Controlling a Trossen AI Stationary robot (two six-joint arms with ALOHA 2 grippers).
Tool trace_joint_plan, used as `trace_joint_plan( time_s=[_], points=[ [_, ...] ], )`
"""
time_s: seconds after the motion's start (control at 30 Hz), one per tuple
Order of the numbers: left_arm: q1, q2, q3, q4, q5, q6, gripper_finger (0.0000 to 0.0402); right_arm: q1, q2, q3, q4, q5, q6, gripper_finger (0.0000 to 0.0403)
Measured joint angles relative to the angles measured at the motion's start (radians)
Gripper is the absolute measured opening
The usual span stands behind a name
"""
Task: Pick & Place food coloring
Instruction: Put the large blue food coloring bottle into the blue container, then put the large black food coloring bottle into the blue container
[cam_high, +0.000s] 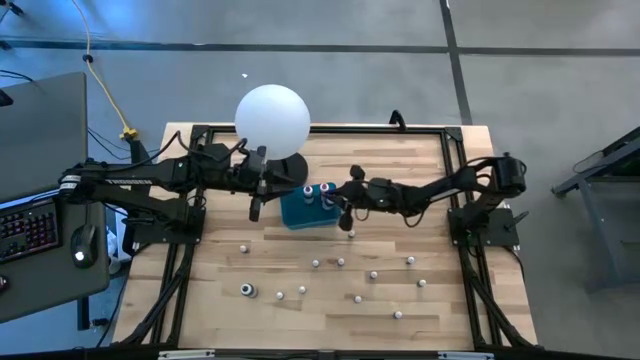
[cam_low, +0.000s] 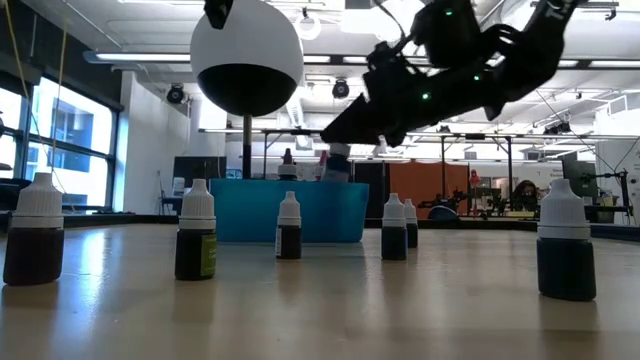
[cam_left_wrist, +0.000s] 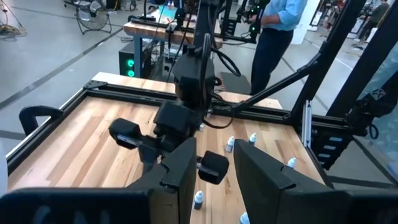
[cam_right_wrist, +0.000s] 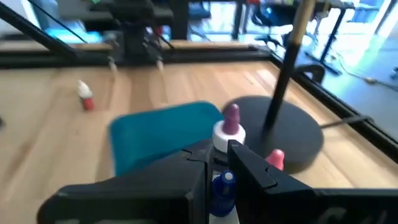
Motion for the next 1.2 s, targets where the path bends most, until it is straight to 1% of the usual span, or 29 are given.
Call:
trace_joint_plan(
  time_s=[0.2,0.43,0.57,0.63,0.7,0.77,0.8,0.83,0.87,0.93,1.0,1.1,1.2],
  points=[
    [0.0,0.0,0.0,-0.039,0.0,0.0,0.0106,0.0,0.012,0.051,-0.089,0.05,-0.005,0.0065],
    [0.0,0.0,0.0,-0.046,0.0,0.0,0.0106,0.001,0.012,0.076,-0.092,0.038,-0.035,0.0092],
    [0.0,0.0,0.0,-0.083,0.015,0.001,0.0106,0.021,0.007,0.104,-0.091,0.025,-0.073,0.0104],
    [0.0,0.0,0.0,-0.131,0.089,0.031,0.0106,0.036,0.007,0.119,-0.092,0.023,-0.092,0.0108],
    [0.0,0.0,0.0,-0.204,0.264,0.124,0.0106,0.048,0.007,0.133,-0.094,0.021,-0.11,0.0109],
    [-0.013,0.0,0.0,-0.295,0.472,0.221,0.0106,0.058,0.007,0.14,-0.095,0.021,-0.121,0.0109],
    [-0.027,0.0,0.0,-0.343,0.559,0.261,0.0106,0.062,0.007,0.142,-0.096,0.022,-0.13,0.0109],
    [-0.041,-0.001,0.0,-0.394,0.623,0.292,0.0106,0.066,0.007,0.142,-0.095,0.022,-0.138,0.0108],
    [-0.056,-0.001,0.0,-0.442,0.66,0.321,0.0106,0.069,0.007,0.142,-0.096,0.023,-0.142,0.0108],
    [-0.101,-0.001,-0.002,-0.541,0.679,0.388,0.0106,0.071,0.007,0.142,-0.106,0.023,-0.146,0.0108],
    [-0.162,-0.001,-0.032,-0.547,0.651,0.433,0.0104,0.071,0.007,0.142,-0.117,0.022,-0.146,0.0108],
    [-0.244,0.0,-0.119,-0.459,0.615,0.462,0.0092,0.071,0.007,0.142,-0.121,0.023,-0.146,0.0108],
    [-0.319,0.0,-0.226,-0.317,0.599,0.456,0.0069,0.071,0.007,0.142,-0.122,0.023,-0.146,0.0108]
  ],
)
